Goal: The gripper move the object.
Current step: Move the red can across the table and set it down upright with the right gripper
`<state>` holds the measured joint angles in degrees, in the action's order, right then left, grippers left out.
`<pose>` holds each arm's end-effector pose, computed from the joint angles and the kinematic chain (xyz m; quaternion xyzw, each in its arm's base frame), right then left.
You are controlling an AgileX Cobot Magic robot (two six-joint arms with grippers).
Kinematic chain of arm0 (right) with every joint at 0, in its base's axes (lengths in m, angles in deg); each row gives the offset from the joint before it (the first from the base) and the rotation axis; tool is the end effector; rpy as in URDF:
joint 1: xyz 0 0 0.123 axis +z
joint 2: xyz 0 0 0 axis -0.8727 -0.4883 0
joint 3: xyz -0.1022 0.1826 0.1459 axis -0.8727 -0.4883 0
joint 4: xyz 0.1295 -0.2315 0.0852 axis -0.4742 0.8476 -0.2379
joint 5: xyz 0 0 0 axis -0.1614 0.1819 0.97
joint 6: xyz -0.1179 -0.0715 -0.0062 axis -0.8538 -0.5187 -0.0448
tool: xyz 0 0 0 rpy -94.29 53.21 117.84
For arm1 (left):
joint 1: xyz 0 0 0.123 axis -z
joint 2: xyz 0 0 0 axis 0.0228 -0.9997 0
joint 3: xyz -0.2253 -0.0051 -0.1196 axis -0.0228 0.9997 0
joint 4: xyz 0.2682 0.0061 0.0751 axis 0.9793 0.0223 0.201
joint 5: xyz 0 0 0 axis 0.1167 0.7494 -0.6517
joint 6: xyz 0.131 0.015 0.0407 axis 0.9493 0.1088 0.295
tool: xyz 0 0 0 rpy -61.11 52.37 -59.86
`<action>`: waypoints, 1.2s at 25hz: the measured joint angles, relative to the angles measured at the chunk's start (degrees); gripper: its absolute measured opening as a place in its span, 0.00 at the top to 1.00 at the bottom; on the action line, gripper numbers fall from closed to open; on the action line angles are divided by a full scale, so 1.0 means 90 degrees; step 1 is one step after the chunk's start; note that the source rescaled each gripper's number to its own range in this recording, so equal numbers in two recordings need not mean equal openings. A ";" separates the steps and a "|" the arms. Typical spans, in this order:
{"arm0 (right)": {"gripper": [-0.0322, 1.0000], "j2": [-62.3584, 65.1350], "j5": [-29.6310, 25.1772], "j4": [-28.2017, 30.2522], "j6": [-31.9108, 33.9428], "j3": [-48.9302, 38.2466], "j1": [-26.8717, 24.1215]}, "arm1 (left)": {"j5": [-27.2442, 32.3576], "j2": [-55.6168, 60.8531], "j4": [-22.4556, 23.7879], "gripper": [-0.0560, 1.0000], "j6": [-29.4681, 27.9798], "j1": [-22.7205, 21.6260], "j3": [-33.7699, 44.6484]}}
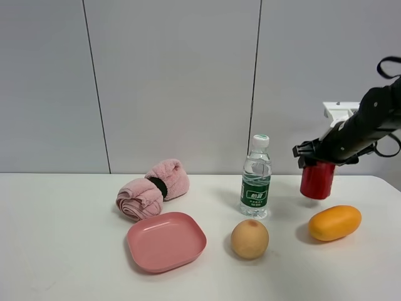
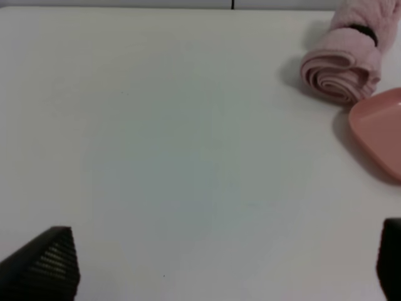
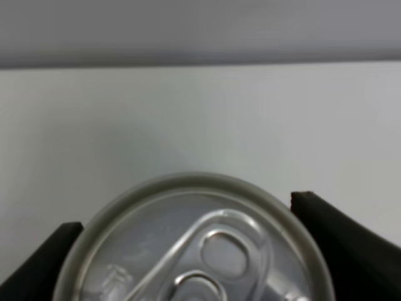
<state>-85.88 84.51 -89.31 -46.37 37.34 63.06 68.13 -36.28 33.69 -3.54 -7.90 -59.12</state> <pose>0.4769 0.0194 0.1131 -0.0551 0.9005 -0.0076 0.4314 0.0904 -0.0023 0.2734 -0.0247 0.8464 -0.0020 0.5319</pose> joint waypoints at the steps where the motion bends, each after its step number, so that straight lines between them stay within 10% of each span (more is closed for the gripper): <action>1: 0.97 0.0287 -0.0071 0.0000 0.0000 0.0000 0.0000 | 0.0000 0.0000 0.0000 0.00 0.0000 0.0000 0.0000; 8: 0.97 0.2333 -0.0787 0.0000 -0.0215 0.0128 0.0506 | 0.0000 0.0000 0.0000 0.00 0.0000 0.0000 0.0000; 16: 0.97 0.2684 -0.2472 -0.0130 -0.0791 0.1372 0.2690 | 0.0000 0.0000 0.0000 0.00 0.0000 0.0000 0.0000; 30: 0.97 0.0174 -0.2221 -0.1112 -0.2014 0.2397 0.4849 | 0.0000 0.0000 0.0000 0.00 0.0000 0.0000 0.0000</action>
<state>-84.31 64.53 -99.32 -64.49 58.91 106.70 68.13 -36.28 33.69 -3.54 -7.90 -59.12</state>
